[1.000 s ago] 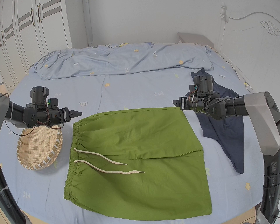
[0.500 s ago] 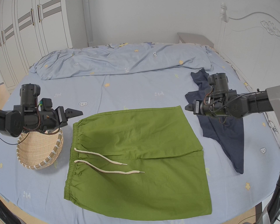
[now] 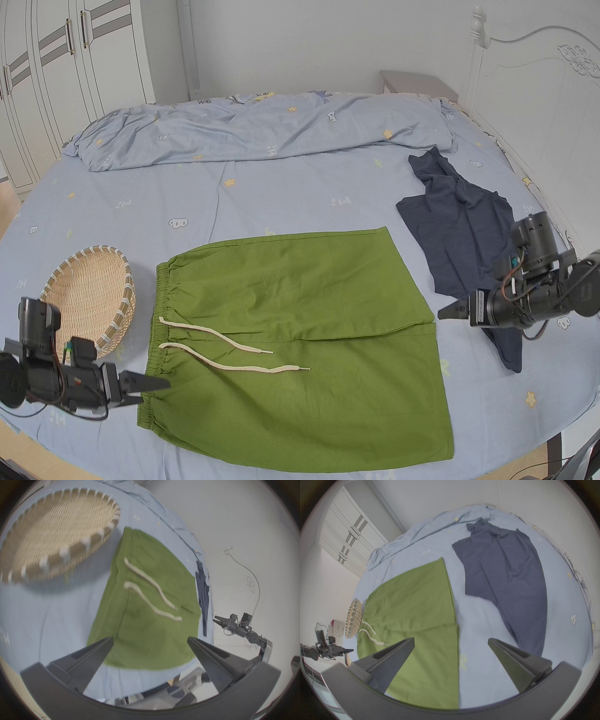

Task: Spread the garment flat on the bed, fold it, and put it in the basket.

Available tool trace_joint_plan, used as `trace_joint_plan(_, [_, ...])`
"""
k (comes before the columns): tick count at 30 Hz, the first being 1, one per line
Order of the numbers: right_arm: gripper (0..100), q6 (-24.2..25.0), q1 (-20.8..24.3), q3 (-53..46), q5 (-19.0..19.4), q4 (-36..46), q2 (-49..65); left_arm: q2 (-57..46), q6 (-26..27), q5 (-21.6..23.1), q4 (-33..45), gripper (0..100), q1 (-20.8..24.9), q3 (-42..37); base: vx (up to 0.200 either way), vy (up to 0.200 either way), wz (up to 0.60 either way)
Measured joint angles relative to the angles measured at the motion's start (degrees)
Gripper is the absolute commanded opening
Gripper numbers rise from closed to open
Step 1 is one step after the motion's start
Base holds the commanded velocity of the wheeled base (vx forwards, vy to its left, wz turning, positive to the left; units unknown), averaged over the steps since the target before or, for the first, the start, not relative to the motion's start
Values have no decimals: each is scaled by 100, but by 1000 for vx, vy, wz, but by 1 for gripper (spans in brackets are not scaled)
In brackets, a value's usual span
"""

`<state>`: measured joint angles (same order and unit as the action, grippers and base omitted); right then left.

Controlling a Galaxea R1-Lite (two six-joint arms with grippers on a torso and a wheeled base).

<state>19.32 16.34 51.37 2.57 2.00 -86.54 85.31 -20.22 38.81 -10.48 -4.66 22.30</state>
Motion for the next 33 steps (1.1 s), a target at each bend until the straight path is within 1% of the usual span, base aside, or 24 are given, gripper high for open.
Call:
trace_joint_plan(3, [100, 51, -11, -496, 122, 23, 379, -343, 105, 223, 0, 100, -74, -590, 0, 0, 0])
trace_joint_plan(6, [100, 77, 34, -835, 188, 32, 656, -585, 255, 323, 1, 100, -118, -1003, 0, 0, 0])
trace_joint_plan(11, [100, 95, 135, -1047, 211, 29, 887, -731, 729, 347, 23, 100, -173, -1291, 0, 0, 0])
trace_joint_plan(15, [100, 98, 183, -1095, 213, 29, 962, -529, 939, 319, 9, 100, -256, -1364, 0, 0, 0])
trace_joint_plan(22, [100, 99, 227, -1130, 216, 27, 1000, 151, 1424, 279, -68, 100, -608, -1364, 0, 0, 0])
trace_joint_plan(28, [100, 99, 245, -1146, 216, 29, 1008, 625, 1462, 273, -366, 100, -887, -1219, 0, 0, 0])
trace_joint_plan(33, [100, 99, 254, -1158, 218, 34, 1014, 953, 1462, 278, -501, 100, -903, -1069, 0, 0, 0])
